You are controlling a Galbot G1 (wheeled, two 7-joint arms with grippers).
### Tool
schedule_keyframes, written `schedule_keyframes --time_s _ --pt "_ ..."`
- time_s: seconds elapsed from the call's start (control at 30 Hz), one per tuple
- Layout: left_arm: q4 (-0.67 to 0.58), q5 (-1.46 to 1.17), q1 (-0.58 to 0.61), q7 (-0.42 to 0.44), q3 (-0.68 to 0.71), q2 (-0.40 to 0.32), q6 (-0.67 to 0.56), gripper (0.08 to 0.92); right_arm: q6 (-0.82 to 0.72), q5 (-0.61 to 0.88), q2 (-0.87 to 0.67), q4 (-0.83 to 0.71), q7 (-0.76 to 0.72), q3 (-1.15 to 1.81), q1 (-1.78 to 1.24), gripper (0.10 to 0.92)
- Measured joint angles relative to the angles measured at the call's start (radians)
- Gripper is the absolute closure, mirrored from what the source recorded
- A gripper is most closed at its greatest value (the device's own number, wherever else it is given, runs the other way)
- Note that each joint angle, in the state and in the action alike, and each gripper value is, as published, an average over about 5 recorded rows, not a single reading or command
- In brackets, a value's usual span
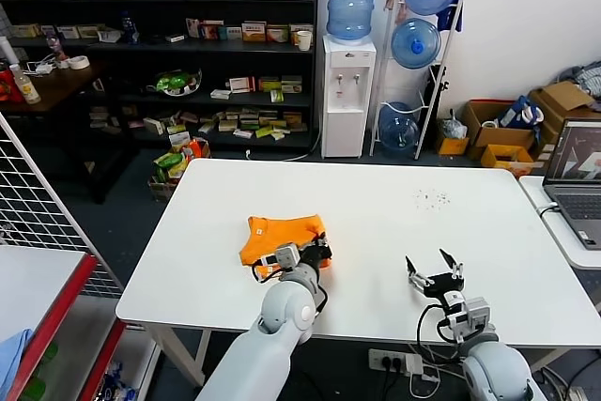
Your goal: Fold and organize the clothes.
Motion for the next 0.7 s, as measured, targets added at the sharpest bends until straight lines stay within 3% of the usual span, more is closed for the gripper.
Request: schedule_keyframes --time_s 0.2,0.4,0.7 --pt "0.038 0.009 0.003 0.049 0.009 -0.034 -0.104 0.664 -0.009 0.002 0.008 -0.003 0.009 0.006 0.008 0.203" --pt "-0.007 0.052 0.032 0.12 0.028 -0.027 -0.167 0.491 -0.011 0.0 0.014 -0.004 0.009 0.008 0.01 0.203" --pt "-0.135 0.109 0.113 0.188 -0.01 0.162 -0.193 0.235 -0.011 -0.01 0.015 -0.004 -0.003 0.002 0.016 0.203"
